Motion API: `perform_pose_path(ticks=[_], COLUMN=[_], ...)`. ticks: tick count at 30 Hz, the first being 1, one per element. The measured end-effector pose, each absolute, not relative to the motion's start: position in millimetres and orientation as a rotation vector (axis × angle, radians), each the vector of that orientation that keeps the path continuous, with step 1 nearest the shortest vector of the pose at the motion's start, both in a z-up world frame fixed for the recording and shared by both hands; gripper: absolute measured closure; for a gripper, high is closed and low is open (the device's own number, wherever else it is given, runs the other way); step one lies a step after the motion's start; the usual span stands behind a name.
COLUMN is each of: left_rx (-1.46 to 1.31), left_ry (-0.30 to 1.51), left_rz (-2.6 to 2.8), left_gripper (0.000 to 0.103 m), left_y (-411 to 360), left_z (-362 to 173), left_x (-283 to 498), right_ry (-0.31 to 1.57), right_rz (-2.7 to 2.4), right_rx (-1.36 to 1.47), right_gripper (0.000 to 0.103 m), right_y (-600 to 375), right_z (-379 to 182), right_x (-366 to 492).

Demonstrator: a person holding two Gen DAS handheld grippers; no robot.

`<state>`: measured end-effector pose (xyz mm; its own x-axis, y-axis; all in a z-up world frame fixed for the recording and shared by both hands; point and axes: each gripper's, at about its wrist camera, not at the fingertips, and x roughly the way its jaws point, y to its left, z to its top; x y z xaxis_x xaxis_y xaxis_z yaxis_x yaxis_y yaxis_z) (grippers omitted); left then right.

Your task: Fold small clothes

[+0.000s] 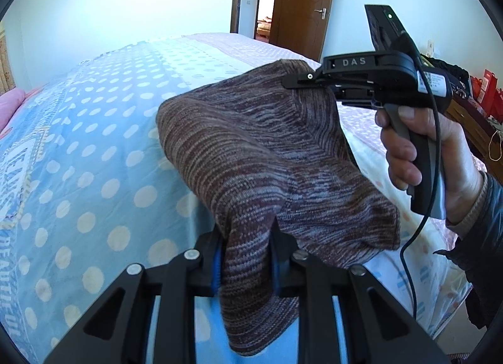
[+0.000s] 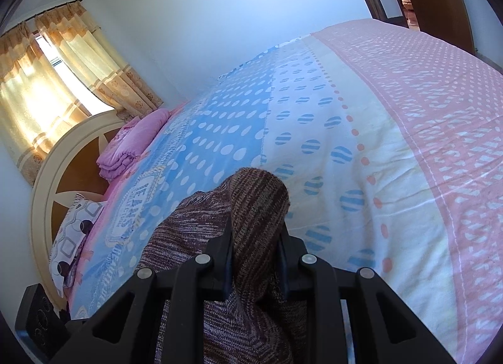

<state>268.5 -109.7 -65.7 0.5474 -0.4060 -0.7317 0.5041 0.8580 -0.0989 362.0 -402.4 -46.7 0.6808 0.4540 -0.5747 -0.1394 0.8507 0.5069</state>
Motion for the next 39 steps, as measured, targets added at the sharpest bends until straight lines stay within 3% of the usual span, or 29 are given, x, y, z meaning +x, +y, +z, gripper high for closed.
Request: perform_pose_path(ticks=[39], left_rx=[0.125], left_ry=[0.772], left_rz=[-0.372], left_gripper=[0.079], left_y=[14.7], left_z=[-45.2], left_x=[188.0], right_ry=[0.758], right_rz=[0.603], right_rx=[0.424], right_gripper=[0.081], right_y=[-243.8], right_z=[-32.4], right_x=[332.2])
